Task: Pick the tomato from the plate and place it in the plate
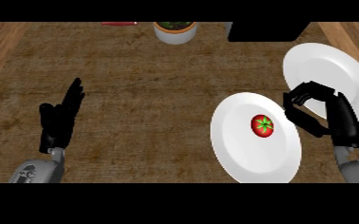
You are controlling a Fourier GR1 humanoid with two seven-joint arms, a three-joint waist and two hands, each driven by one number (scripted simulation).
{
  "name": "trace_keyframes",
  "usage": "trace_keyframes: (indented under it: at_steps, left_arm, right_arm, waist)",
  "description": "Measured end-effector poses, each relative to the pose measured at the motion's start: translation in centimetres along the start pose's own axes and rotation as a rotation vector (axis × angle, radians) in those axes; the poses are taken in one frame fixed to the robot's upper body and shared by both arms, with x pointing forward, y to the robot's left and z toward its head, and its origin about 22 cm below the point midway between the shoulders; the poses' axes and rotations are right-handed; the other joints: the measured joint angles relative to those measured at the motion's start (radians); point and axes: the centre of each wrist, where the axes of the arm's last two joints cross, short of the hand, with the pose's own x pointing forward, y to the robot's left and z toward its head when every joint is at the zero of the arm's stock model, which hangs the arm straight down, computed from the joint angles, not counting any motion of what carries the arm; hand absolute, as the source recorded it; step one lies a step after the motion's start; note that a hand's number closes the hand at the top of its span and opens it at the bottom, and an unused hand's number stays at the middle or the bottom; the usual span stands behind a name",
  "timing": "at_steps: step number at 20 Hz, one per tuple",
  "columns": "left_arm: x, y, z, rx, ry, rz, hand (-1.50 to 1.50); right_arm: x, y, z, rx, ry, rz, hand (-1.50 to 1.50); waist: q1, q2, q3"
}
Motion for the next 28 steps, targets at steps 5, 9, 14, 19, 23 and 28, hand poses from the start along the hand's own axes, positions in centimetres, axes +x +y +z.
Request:
trace_keyframes:
  at_steps: [5,9,14,19,23,28]
  left_arm:
    - [-0.7,-1.4,1.0,-0.006,0.073,0.042,0.00]
    - [-0.4,-2.3,1.7,-0.017,0.084,0.041,0.00]
    - [-0.3,-2.8,1.8,-0.026,0.091,0.035,0.00]
    - [0.2,-2.9,2.0,-0.029,0.096,0.041,0.00]
    - [0.0,-2.8,2.2,-0.027,0.097,0.030,0.00]
    - [0.2,-3.0,2.4,-0.032,0.089,0.032,0.00]
  right_arm:
    - [-1.5,3.7,3.1,-0.193,-0.016,-0.283,-1.50]
    - [-4.5,4.4,5.8,-0.116,-0.104,-0.325,-1.50]
    - [-6.2,2.6,6.9,0.011,-0.097,-0.095,-1.50]
    - [-4.4,0.1,5.4,0.079,-0.044,0.139,-1.50]
    - [-2.0,-1.3,4.0,0.183,0.025,0.262,-1.50]
    - [0.3,-0.8,2.5,0.358,0.140,0.343,-1.50]
  waist:
    - [-0.007,-0.004,0.015]
    - [0.008,-0.001,0.015]
    - [0.016,0.001,0.012]
    - [0.022,0.000,0.010]
    - [0.025,0.001,0.009]
    - [0.031,0.002,0.010]
